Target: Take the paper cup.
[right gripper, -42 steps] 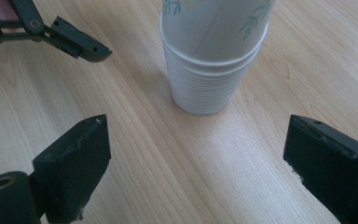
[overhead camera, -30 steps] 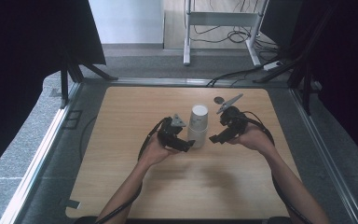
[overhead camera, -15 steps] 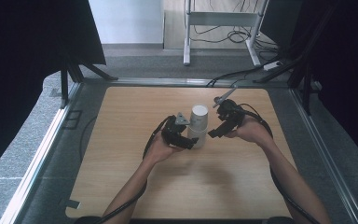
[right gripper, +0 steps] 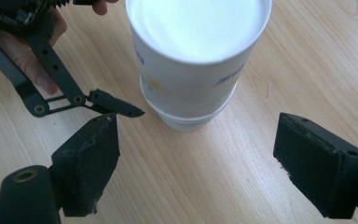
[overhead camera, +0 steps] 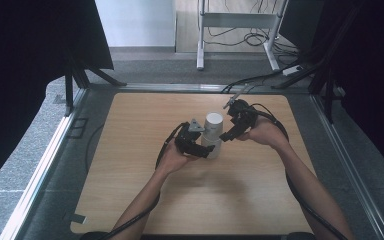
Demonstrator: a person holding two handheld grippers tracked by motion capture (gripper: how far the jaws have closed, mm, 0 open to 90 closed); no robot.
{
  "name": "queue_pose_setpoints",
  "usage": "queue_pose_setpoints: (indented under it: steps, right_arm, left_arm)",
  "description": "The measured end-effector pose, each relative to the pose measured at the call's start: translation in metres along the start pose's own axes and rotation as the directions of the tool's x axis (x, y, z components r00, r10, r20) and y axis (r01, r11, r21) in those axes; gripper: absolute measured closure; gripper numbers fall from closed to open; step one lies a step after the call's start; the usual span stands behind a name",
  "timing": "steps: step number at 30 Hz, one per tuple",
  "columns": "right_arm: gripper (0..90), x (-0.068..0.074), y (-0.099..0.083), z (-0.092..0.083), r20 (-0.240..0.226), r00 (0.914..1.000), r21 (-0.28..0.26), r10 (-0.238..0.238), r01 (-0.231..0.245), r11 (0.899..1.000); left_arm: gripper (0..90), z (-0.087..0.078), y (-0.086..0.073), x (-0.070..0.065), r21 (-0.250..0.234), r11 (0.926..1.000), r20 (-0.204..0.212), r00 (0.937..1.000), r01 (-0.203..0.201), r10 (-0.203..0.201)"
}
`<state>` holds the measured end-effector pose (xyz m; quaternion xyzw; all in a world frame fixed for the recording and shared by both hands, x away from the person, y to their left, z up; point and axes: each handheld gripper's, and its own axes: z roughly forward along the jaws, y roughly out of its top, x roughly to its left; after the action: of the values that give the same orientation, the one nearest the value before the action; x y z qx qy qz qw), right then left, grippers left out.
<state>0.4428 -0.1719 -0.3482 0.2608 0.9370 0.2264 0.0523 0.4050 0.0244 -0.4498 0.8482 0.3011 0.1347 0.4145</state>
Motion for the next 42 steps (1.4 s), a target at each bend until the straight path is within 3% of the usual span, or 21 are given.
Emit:
queue_pose_setpoints:
  steps: [15, 33, 42]
  right_arm:
    - [19.6, 0.0, 0.029, -0.004, 0.006, 1.0, 0.049, -0.004, 0.004, 0.999]
    - [24.5, 0.0, 0.061, -0.005, 0.016, 0.999, 0.102, -0.041, 0.04, 0.994]
    - [36.0, 0.003, 0.073, -0.001, -0.007, 0.9979, 0.145, -0.065, 0.065, 0.987]
  left_arm:
    - [18.7, 0.002, 0.001, 0.0, -0.007, 1.0, -0.011, 0.9999, 0.001, -0.001]
    - [24.6, 0.003, 0.002, -0.001, -0.019, 0.9998, -0.011, 0.9999, -0.008, 0.007]
    - [25.1, 0.003, 0.002, -0.002, -0.02, 0.9997, -0.014, 0.9998, -0.013, 0.013]
